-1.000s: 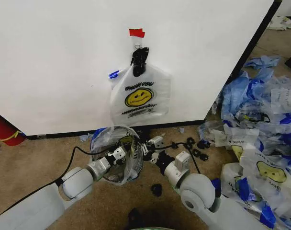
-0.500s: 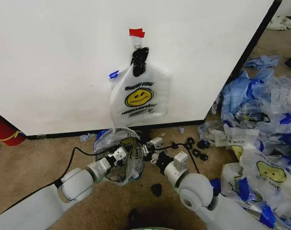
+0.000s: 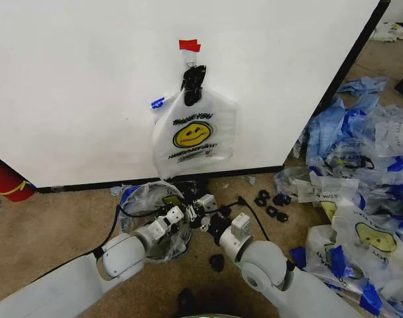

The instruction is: Pick up the garbage bag from the wall and place it over the trash bin.

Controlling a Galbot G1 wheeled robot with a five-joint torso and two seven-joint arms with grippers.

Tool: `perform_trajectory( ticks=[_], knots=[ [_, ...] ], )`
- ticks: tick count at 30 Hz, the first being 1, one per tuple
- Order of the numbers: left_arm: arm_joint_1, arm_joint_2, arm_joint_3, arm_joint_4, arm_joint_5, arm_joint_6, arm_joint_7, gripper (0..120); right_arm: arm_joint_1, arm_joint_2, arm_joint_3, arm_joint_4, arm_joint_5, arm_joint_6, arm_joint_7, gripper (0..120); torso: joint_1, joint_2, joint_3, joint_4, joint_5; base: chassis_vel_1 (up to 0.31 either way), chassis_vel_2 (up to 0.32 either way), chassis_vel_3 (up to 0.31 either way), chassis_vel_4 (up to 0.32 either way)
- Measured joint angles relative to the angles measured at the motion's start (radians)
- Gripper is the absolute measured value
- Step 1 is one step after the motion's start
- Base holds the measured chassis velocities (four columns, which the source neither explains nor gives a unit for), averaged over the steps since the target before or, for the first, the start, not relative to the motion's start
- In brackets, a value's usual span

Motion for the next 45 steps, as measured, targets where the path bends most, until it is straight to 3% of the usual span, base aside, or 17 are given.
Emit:
perform_trajectory(
  ticks=[12,45],
  knots=[
    [-0.044,-0.036,0.042,0.054,0.000,0.035,-0.014,0,-0.004,-0.013,-0.002,0.023,-0.001,0.008,-0.006,0,0.000,0.000,0.000,0.0000,-0.0001,0.000,0.000,0.000,0.000],
    [-0.088,-0.090,0.092,0.152,0.032,-0.021,-0.008,0,-0.028,-0.030,0.007,0.064,0.005,0.012,-0.016,0,0.000,0.000,0.000,0.0000,-0.0002,0.000,0.000,0.000,0.000]
  ],
)
